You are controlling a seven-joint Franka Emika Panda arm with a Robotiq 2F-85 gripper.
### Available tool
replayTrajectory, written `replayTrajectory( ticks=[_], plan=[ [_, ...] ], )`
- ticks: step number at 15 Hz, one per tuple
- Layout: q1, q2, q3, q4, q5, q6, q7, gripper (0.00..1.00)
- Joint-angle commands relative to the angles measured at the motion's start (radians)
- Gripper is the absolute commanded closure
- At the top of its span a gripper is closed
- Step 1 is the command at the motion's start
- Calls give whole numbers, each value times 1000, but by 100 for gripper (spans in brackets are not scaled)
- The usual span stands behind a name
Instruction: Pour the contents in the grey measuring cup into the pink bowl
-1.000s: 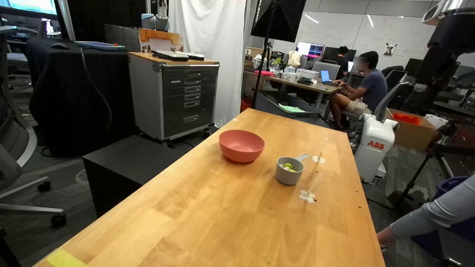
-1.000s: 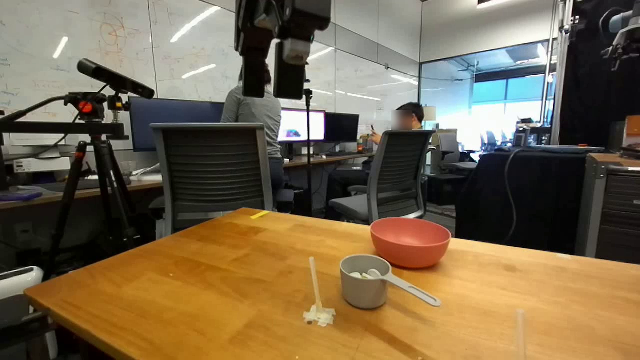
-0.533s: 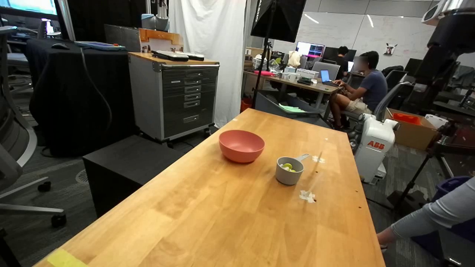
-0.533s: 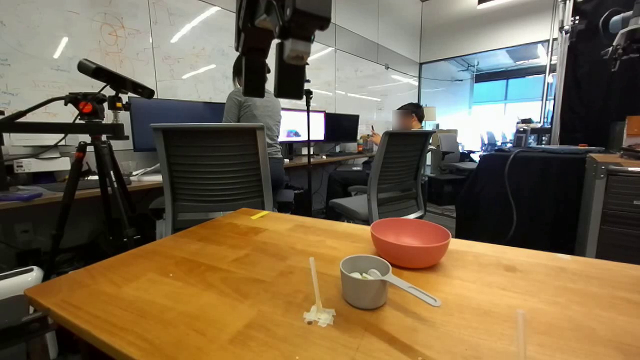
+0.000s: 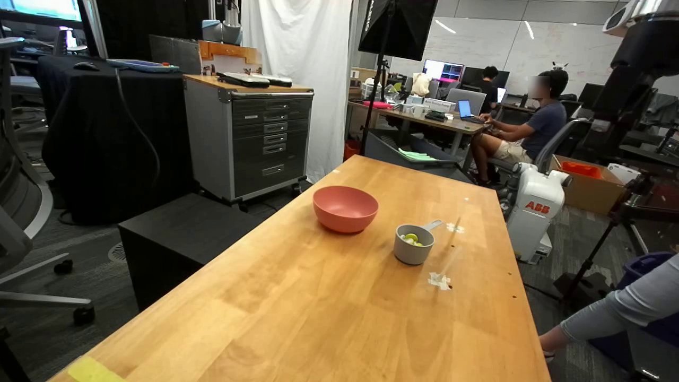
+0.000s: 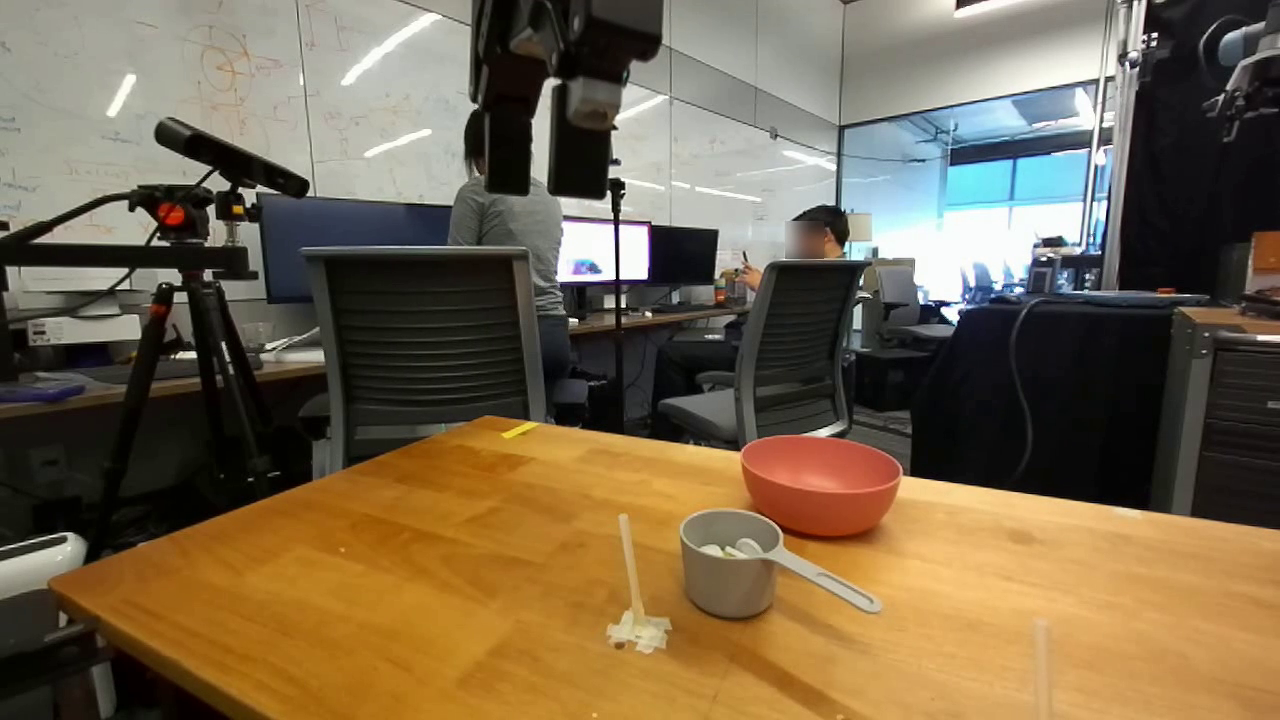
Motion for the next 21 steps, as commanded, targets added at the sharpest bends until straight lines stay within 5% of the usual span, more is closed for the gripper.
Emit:
replayTrajectory(
  ticks=[1, 8, 14, 21],
  plan=[
    [-20, 6, 16, 0, 15, 30, -1, 0],
    [-32, 74, 8, 72, 110, 136, 103, 0],
    [-55, 168, 31, 125, 172, 284, 350, 0],
    [-68, 280, 28, 208, 215, 326, 573, 0]
  ],
)
